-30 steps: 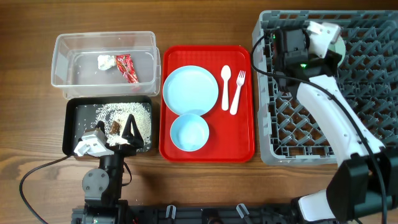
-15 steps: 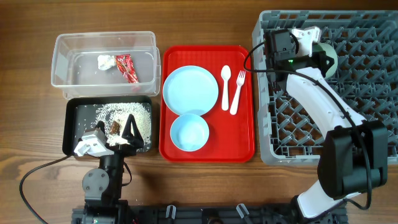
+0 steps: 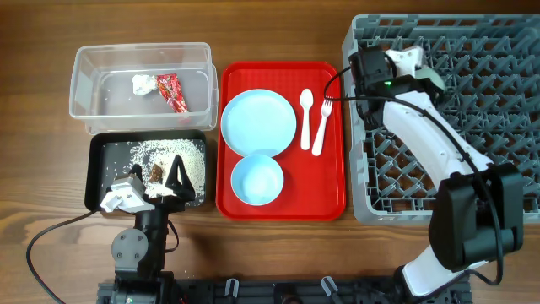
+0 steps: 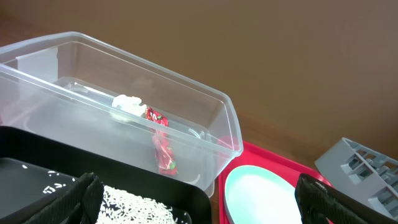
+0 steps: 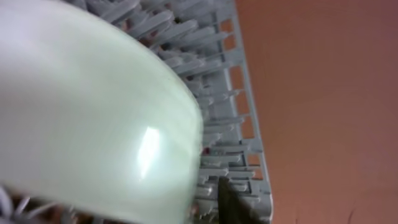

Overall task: Sort waste into correct bins and load items into the dishwasher rack
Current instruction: 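Release the green bowl into the rack and return right gripper to tray, then grasp the small light-blue bowl rim with the right gripper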

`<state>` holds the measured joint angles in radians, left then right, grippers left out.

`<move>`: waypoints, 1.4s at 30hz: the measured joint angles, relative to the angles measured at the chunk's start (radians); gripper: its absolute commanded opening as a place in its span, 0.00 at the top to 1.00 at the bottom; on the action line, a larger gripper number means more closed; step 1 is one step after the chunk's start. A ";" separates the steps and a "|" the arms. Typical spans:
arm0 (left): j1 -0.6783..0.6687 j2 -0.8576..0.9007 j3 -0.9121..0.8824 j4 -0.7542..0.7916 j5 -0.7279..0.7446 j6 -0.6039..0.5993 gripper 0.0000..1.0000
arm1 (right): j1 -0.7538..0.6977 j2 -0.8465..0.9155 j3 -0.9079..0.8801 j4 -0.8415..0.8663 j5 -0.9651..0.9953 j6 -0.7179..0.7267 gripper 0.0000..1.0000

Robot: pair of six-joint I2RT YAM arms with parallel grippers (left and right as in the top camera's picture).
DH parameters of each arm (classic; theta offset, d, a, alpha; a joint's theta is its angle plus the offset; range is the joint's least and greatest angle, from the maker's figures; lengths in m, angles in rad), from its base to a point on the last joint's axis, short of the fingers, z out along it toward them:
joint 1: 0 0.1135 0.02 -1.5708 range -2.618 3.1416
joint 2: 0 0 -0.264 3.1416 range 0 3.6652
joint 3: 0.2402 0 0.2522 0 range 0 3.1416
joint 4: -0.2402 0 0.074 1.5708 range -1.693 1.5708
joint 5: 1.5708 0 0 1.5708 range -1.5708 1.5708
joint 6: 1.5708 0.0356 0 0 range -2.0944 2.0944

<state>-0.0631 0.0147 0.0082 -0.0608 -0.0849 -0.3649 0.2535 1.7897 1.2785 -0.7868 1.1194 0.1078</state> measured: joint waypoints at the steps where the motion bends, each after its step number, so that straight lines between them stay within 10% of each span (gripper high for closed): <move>1: 0.000 0.000 0.000 0.000 0.000 0.000 0.00 | 0.006 0.000 0.000 -0.006 -0.008 0.011 0.51; 26: 0.000 0.000 0.000 0.000 0.000 0.000 0.00 | 0.055 -0.462 0.129 -0.209 -0.856 0.124 0.50; 42: 0.000 0.000 0.000 0.000 0.000 0.000 0.00 | 0.461 -0.166 0.130 -0.202 -1.205 0.375 0.39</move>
<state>-0.0631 0.0147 0.0082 -0.0608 -0.0849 -0.3645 0.7143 1.6234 1.4090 -0.9886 -0.0860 0.4831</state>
